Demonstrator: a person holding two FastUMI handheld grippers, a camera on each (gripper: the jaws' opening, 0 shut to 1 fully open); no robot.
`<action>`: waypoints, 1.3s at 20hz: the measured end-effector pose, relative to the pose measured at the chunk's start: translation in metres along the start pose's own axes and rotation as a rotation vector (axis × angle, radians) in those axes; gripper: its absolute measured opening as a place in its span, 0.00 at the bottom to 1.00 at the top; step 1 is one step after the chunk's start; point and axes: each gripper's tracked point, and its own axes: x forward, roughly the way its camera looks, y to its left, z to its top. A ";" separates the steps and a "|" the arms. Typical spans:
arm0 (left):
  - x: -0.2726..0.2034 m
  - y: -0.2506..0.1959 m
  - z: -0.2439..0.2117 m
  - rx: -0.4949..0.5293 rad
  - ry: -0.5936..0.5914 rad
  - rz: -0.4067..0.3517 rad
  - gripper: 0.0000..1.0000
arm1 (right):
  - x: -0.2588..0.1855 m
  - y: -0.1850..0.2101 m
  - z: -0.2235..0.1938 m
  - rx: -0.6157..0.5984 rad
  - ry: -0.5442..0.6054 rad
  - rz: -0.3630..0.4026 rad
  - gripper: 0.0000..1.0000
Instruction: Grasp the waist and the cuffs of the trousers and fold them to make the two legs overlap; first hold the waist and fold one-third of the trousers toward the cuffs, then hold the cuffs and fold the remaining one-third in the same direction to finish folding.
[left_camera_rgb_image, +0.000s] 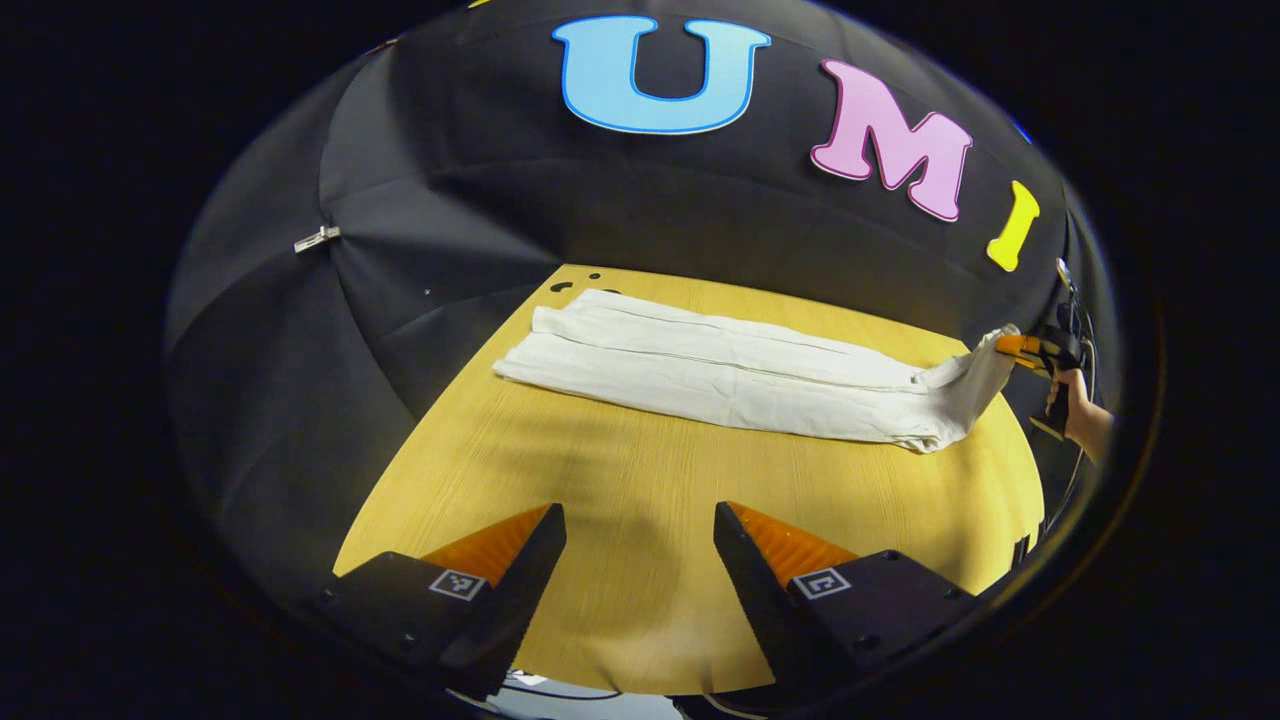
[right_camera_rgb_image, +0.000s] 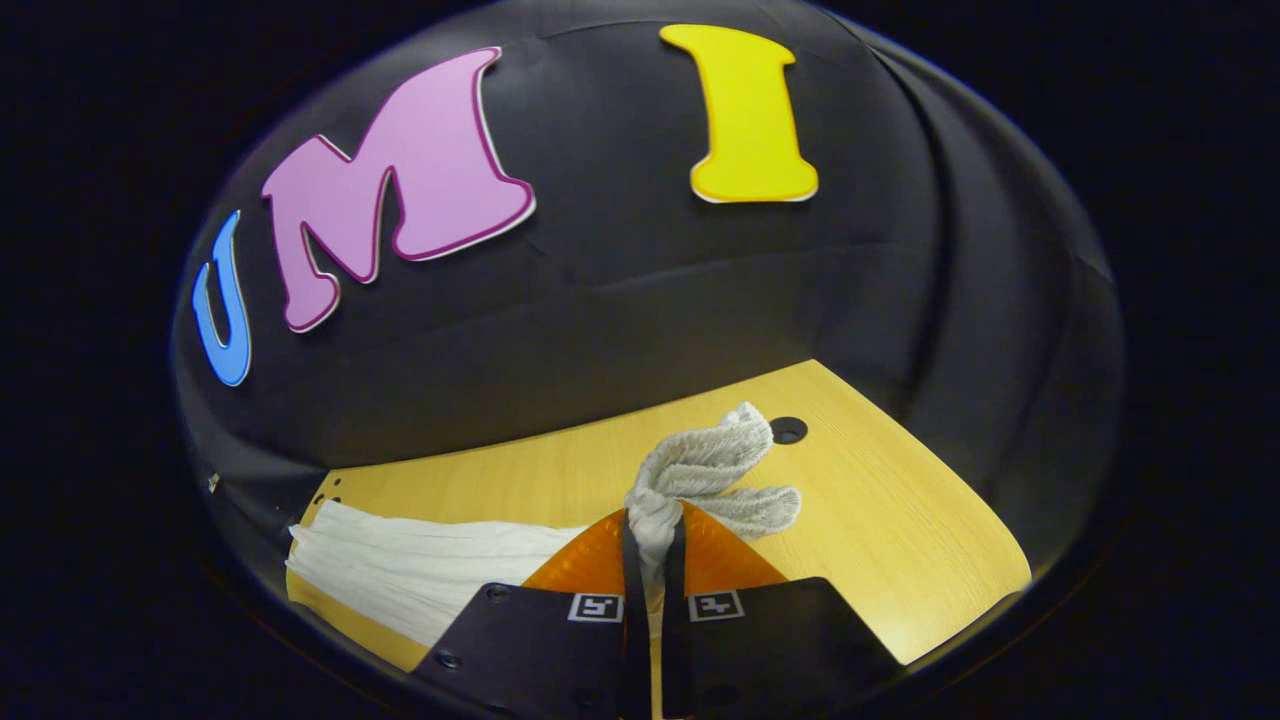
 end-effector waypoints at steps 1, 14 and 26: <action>0.000 0.002 0.000 -0.001 -0.001 -0.005 0.95 | -0.002 0.009 0.003 -0.011 -0.006 0.013 0.09; 0.010 0.039 -0.004 -0.157 -0.041 0.017 0.96 | 0.007 0.181 -0.050 0.058 0.051 0.285 0.08; 0.074 0.047 0.085 -0.320 -0.249 -0.014 1.00 | 0.004 0.238 -0.167 0.138 0.313 0.330 0.57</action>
